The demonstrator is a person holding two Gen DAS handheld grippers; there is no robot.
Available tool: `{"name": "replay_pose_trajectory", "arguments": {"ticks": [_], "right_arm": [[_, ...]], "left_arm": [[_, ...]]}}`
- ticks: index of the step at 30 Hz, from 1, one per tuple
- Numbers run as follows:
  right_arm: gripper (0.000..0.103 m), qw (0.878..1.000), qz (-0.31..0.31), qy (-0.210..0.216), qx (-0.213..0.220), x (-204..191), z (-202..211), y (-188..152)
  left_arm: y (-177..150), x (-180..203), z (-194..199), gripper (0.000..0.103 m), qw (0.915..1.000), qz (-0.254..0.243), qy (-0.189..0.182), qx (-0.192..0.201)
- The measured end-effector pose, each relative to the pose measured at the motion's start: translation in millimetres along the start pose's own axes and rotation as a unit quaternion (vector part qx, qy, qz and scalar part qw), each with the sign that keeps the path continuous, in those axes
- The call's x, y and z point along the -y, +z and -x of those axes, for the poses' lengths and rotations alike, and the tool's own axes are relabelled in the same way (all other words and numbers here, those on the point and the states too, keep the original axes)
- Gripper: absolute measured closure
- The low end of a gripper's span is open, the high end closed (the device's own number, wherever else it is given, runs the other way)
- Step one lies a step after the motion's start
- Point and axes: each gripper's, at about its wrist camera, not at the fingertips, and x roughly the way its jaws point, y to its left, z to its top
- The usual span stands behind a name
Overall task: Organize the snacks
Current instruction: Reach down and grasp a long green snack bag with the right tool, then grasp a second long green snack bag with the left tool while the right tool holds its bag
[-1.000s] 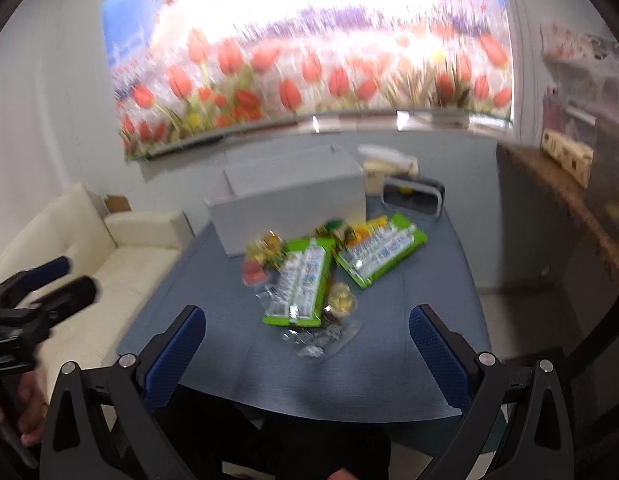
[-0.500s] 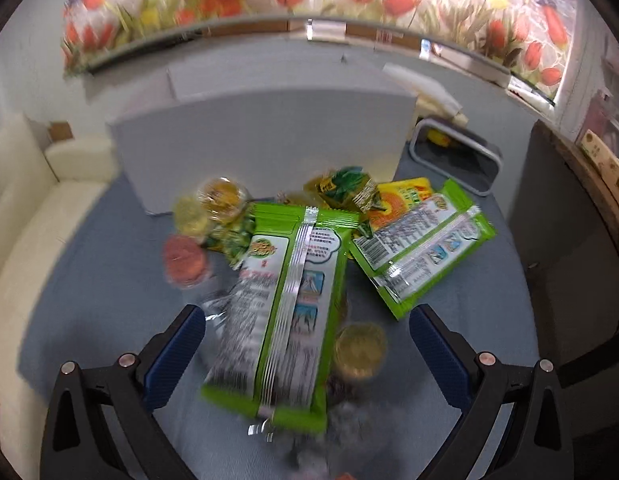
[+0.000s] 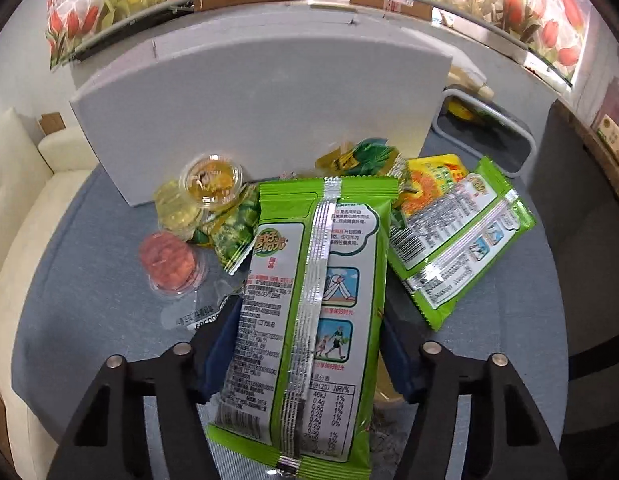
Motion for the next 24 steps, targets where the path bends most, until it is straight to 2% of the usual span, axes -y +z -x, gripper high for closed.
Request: {"name": "replay_pose_trajectory", "arguments": {"ticks": [5,10,14,17,22,23,24], "right_arm": [[0.035,0.999,-0.018,0.013,0.045,15,44,-5],[0.035,0.995,-0.057,0.026,0.076,51,89,-29],[0.035,0.991,-0.083,0.018,0.099,80,129,-55],[0.035,0.987,-0.113,-0.003,0.114,109,154,-78],[0.035,0.978,-0.152,-0.022,0.137,145,185,-102],[0.035,0.977,-0.158,-0.021,0.141,152,191,-106],[0.035,0.977,-0.161,-0.02,0.142,156,194,-109]], "left_arm": [[3,2,-7,0.0,1.0,-0.006,-0.007,-0.003],[15,23,-22,0.0,0.9986,-0.042,-0.031,0.001],[30,57,-46,0.0,0.9932,-0.085,-0.079,-0.005],[43,94,-75,0.0,0.9839,-0.139,-0.111,-0.007],[61,164,-129,0.0,0.9652,-0.232,-0.118,-0.026],[63,178,-141,0.0,0.959,-0.252,-0.126,-0.033],[66,196,-158,0.0,0.9483,-0.281,-0.141,-0.043]]}}
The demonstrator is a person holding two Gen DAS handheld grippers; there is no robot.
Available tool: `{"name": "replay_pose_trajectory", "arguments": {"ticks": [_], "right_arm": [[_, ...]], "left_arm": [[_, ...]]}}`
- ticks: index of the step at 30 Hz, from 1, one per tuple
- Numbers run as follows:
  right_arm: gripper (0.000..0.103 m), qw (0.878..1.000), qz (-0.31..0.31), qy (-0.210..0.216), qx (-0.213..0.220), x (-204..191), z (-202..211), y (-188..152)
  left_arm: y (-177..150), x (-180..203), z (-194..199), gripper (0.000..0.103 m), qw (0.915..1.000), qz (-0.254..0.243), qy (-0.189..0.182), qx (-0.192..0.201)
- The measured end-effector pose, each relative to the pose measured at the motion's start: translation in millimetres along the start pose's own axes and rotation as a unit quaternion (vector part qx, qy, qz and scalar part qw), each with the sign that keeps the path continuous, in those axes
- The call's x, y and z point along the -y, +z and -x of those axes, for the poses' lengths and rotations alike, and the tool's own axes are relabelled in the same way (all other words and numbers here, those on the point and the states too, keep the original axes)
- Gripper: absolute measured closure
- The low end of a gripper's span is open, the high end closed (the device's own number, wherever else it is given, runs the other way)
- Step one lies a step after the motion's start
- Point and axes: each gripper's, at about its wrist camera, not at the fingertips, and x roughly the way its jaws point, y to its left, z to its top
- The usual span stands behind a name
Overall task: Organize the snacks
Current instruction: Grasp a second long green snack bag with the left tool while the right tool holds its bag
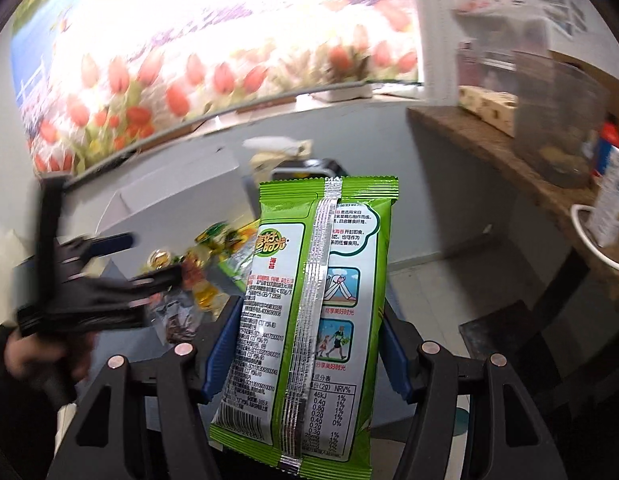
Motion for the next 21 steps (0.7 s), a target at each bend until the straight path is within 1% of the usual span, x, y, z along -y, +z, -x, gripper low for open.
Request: {"name": "replay_pose_trajectory", "arguments": {"ticks": [2,3,4,6,8,13,14,15,16,17,19,21], "right_arm": [[0.035,1.0,-0.007,0.0,0.002,10,7,-4],[0.035,1.0,-0.013,-0.002,0.001,15,9,-6],[0.035,1.0,-0.018,-0.003,0.001,19,10,-7],[0.035,0.999,-0.039,-0.001,0.001,32,10,-10],[0.035,0.999,-0.048,0.0,-0.004,40,10,-13],[0.035,0.999,-0.05,-0.001,-0.009,47,6,-11],[0.035,0.999,-0.053,-0.001,-0.01,48,4,-10],[0.035,0.999,-0.053,0.0,-0.009,49,5,-10],[0.035,0.999,-0.053,0.001,-0.009,48,4,-10],[0.035,0.999,-0.053,0.001,-0.009,48,4,-10],[0.035,0.999,-0.052,0.002,-0.009,48,3,-11],[0.035,0.999,-0.054,0.003,-0.01,48,2,-13]], "left_arm": [[14,6,-28,0.0,0.9993,-0.026,-0.023,-0.015],[22,8,-46,0.0,0.9986,-0.037,-0.027,-0.026],[29,9,-63,0.0,0.998,-0.044,-0.025,-0.037],[37,9,-101,0.0,0.9959,-0.048,-0.013,-0.075],[38,9,-122,0.0,0.9934,-0.058,-0.004,-0.099],[40,10,-146,0.0,0.9895,-0.077,-0.004,-0.122],[41,10,-149,0.0,0.9887,-0.082,-0.011,-0.125],[42,10,-152,0.008,0.9881,-0.083,-0.015,-0.128],[42,10,-155,0.029,0.9875,-0.081,-0.016,-0.134],[44,9,-156,0.03,0.9876,-0.074,-0.029,-0.135],[46,10,-157,0.036,0.9874,-0.075,-0.036,-0.135],[47,10,-153,0.037,0.9883,-0.08,-0.037,-0.125]]}}
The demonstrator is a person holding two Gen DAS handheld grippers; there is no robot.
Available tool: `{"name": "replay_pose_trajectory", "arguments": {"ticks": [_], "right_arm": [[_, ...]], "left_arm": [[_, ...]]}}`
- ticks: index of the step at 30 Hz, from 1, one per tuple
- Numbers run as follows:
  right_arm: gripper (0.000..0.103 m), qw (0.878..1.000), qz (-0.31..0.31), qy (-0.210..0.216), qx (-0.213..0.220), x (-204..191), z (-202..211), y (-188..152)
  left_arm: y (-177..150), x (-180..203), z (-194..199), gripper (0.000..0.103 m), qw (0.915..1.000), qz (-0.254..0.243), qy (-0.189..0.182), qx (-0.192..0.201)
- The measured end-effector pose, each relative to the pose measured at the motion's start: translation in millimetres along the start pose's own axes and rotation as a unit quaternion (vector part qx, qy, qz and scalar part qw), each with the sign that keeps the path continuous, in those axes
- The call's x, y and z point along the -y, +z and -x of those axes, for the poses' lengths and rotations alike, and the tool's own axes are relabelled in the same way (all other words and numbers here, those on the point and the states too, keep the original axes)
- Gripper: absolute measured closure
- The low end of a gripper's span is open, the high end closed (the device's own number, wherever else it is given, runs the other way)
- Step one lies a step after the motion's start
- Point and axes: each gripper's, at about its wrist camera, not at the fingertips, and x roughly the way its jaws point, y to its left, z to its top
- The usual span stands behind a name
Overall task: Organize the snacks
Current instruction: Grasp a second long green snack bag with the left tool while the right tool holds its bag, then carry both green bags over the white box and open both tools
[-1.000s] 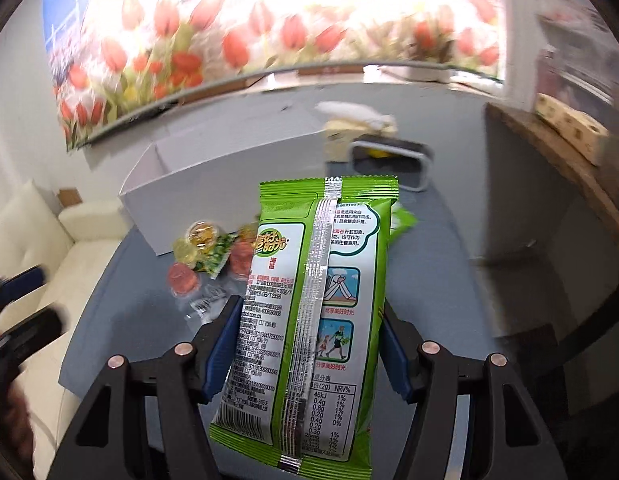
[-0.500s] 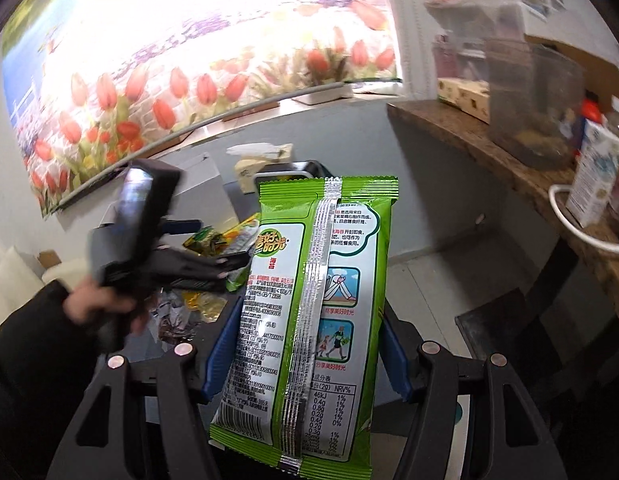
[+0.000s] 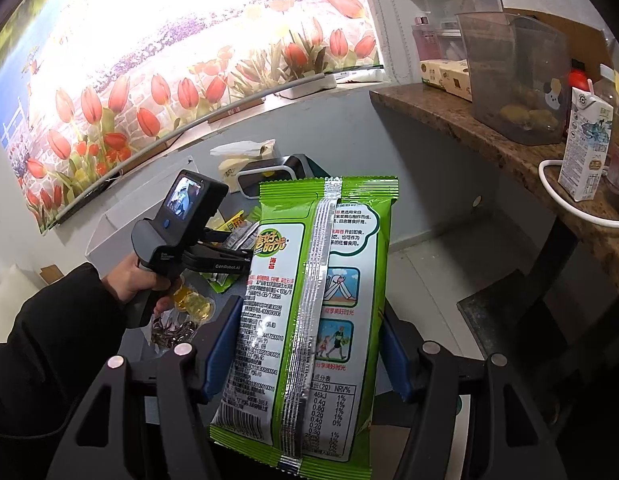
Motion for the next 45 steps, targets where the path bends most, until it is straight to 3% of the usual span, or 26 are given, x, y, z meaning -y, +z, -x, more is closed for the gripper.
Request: {"name": "replay_pose_trajectory", "arguments": {"ticks": [4,7,11,17,20,24,28,32,35,37,38,39,40,45], "right_arm": [[0.035,1.0,0.005,0.007,-0.002,-4,-3,-1],[0.035,1.0,0.012,0.013,-0.006,-12,-11,-1],[0.035,0.999,0.033,0.029,-0.013,-31,-31,3],[0.035,0.992,0.096,0.079,-0.016,-82,-71,18],[0.035,0.984,0.141,0.106,-0.013,-118,-95,31],[0.035,0.971,0.204,0.122,0.002,-167,-132,58],[0.035,0.967,0.208,0.145,-0.002,-209,-182,112],[0.035,0.962,0.237,0.133,-0.028,-249,-248,160],[0.034,0.961,0.236,0.135,-0.045,-262,-283,179],[0.029,0.961,0.247,0.113,-0.052,-270,-297,184],[0.015,0.96,0.254,0.105,-0.044,-271,-300,184],[0.007,0.959,0.261,0.101,-0.033,-271,-300,182],[0.0,0.961,0.262,0.091,-0.02,-269,-300,181],[0.0,0.962,0.261,0.079,-0.034,-261,-302,181]], "left_arm": [[-9,-3,30,0.037,0.998,0.043,-0.01,0.044],[-27,-8,75,0.037,0.9909,0.088,-0.013,0.101],[-64,-7,136,0.037,0.9789,0.132,0.023,0.154],[-134,-31,212,0.036,0.9511,0.227,0.067,0.199],[-157,-57,238,0.035,0.9397,0.258,0.07,0.214],[-168,-102,255,0.035,0.9241,0.291,0.113,0.22],[-155,-162,247,0.034,0.9073,0.332,0.123,0.226],[-130,-231,210,0.032,0.9083,0.357,0.091,0.197],[-124,-258,188,0.032,0.9073,0.374,0.076,0.176],[-125,-263,181,0.029,0.9106,0.371,0.077,0.165],[-128,-264,178,0.024,0.913,0.366,0.076,0.163],[-131,-267,176,0.004,0.9144,0.365,0.078,0.158],[-131,-270,179,0.0,0.9134,0.365,0.083,0.16],[-136,-270,186,0.0,0.9157,0.353,0.091,0.17]]}}
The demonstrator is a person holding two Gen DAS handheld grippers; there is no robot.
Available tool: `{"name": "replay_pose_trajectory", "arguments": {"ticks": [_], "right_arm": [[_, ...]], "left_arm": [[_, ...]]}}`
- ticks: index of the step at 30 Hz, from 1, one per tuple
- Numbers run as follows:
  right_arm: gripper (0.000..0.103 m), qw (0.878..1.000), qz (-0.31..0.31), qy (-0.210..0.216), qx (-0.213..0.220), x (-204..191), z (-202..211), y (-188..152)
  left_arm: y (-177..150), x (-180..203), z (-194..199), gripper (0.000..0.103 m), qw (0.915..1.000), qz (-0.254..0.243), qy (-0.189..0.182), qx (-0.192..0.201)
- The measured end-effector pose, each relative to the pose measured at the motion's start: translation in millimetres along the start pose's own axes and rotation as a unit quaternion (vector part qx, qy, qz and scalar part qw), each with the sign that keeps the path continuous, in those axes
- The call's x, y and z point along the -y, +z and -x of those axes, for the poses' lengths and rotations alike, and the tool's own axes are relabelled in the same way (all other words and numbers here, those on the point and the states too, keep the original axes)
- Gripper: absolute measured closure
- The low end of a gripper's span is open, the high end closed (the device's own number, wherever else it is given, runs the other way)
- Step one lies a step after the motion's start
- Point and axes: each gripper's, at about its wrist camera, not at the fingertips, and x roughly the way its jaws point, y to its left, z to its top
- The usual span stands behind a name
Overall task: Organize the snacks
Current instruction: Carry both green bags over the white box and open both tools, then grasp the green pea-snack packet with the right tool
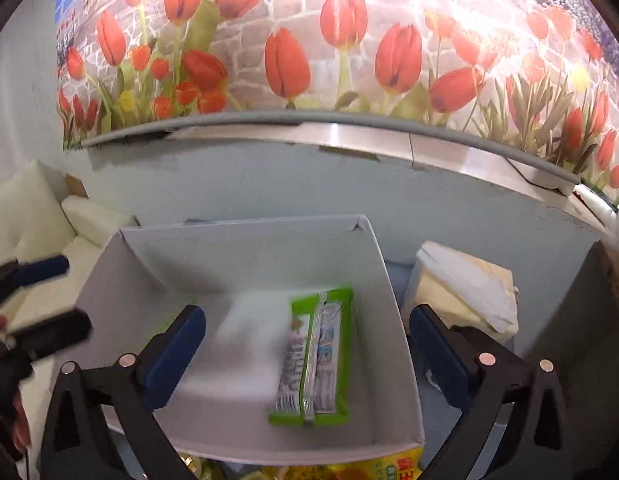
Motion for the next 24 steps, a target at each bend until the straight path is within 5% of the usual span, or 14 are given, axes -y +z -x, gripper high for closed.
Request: {"name": "replay_pose_trajectory", "arguments": {"ticks": [11,13,19,24], "right_arm": [[0.0,0.993,-0.038,0.022,0.106,22,104,-73],[0.0,0.995,-0.06,-0.001,0.075,24,116,-96],[0.0,0.99,-0.129,0.027,0.039,33,112,-172],[0.0,0.982,-0.178,0.065,-0.018,37,72,-188]], "left_arm": [[-52,30,63,0.0,0.9987,-0.038,-0.005,0.034],[-72,42,78,0.0,0.9986,-0.042,-0.013,0.03],[-135,76,118,0.0,0.9981,-0.039,-0.036,0.03],[-161,93,142,0.0,0.9976,-0.043,-0.039,0.037]]}}
